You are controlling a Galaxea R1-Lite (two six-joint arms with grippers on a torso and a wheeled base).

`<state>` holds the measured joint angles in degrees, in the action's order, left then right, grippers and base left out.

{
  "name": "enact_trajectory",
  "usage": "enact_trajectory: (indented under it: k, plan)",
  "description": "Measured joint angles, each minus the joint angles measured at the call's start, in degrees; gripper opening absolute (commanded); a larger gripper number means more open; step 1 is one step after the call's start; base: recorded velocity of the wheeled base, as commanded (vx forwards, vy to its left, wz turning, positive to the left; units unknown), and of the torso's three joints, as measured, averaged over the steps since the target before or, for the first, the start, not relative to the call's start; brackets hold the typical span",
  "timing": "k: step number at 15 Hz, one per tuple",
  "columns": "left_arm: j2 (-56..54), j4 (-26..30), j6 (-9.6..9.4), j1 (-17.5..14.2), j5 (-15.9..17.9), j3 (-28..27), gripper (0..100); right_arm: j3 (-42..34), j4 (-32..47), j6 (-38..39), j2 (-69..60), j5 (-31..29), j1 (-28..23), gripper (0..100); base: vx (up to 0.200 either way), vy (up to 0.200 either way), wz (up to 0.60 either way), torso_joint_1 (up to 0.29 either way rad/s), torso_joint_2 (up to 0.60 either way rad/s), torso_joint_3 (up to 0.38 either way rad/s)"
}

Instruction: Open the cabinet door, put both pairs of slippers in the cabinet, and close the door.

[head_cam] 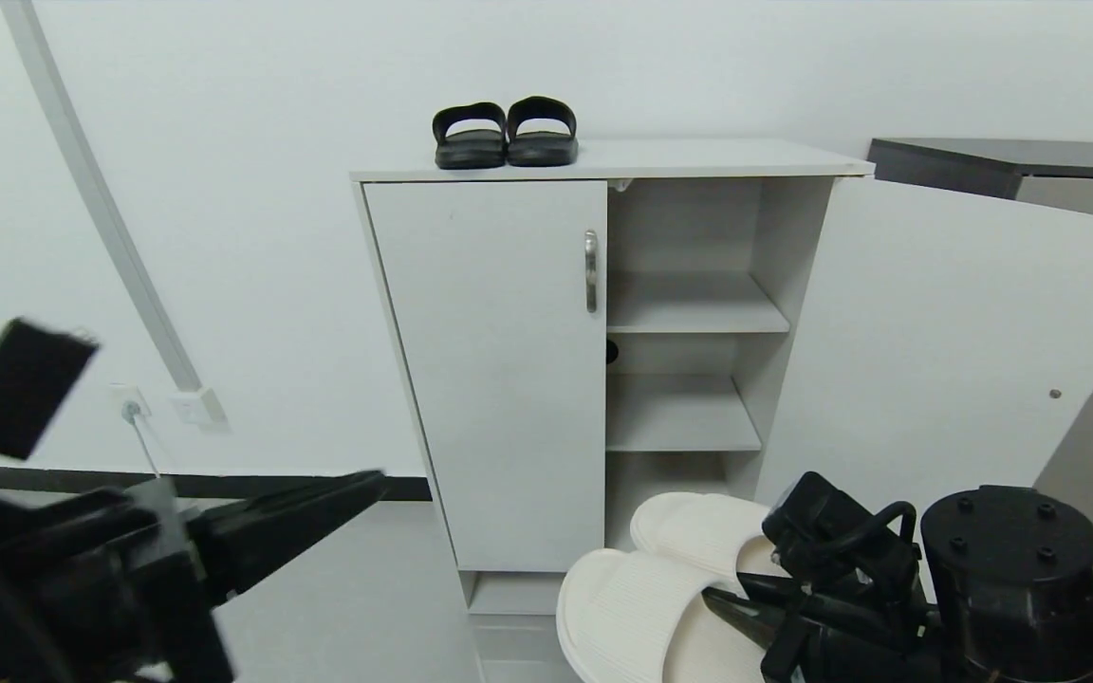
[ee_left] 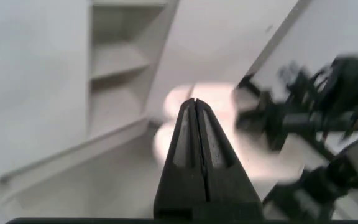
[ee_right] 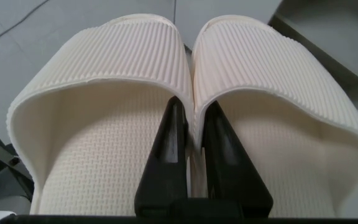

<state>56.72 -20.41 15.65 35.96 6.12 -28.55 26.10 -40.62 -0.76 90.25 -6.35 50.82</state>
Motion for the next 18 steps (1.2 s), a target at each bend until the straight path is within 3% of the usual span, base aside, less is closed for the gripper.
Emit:
enact_trajectory:
  k: [2, 4, 6, 9, 12, 15, 16, 17, 18]
  plan:
    - [-11.0, 14.4, -3.05, -2.7, -4.2, 0.7, 0, 0.0, -0.6, 0.1, 0.1, 0.0, -0.4, 0, 0.0, 0.0, 0.0, 0.0, 0.0, 0.0]
    - [-20.8, 23.9, -5.32, -8.0, -9.9, 1.6, 0, 0.0, -0.7, 0.1, 0.4, 0.0, -0.5, 0, 0.0, 0.0, 0.0, 0.0, 0.0, 0.0]
    - [-30.0, 32.3, -6.4, -14.7, -16.2, 2.8, 0, 0.0, -0.8, 0.1, 0.6, 0.0, -0.9, 0, 0.0, 0.0, 0.0, 0.0, 0.0, 0.0]
    - [-38.9, 34.4, -8.87, -24.5, -21.7, 7.1, 0, 0.0, -0.6, 0.0, 0.7, 0.0, -0.9, 0, 0.0, 0.0, 0.0, 0.0, 0.0, 0.0]
    - [-46.1, 34.6, -11.82, -33.0, -22.3, 13.0, 0, -0.1, -0.7, -0.1, 0.7, 0.0, -0.9, 0, 0.0, 0.0, 0.0, 0.0, 0.0, 0.0]
    - [-52.2, 30.2, -14.04, -36.2, -21.7, 19.7, 0, -0.1, -0.7, -0.3, 0.8, 0.0, -0.9, 0, 0.0, 0.0, 0.0, 0.0, 0.0, 0.0]
    - [-53.6, 26.7, -15.12, -36.3, -20.2, 22.1, 0, -0.1, -0.7, -0.3, 0.7, 0.0, -0.9, 0, 0.0, 0.0, 0.0, 0.0, 0.0, 0.0]
    - [-54.7, 21.0, -15.9, -36.2, -16.2, 24.6, 0, -0.2, -0.7, -0.3, 0.8, 0.0, -0.8, 0, 0.0, 0.0, 0.0, 0.0, 0.0, 0.0]
    - [-55.5, 19.5, -16.47, -36.1, -11.0, 26.5, 0, -0.2, -0.7, -0.3, 0.8, 0.0, -0.8, 0, 0.0, 0.0, 0.0, 0.0, 0.0, 0.0]
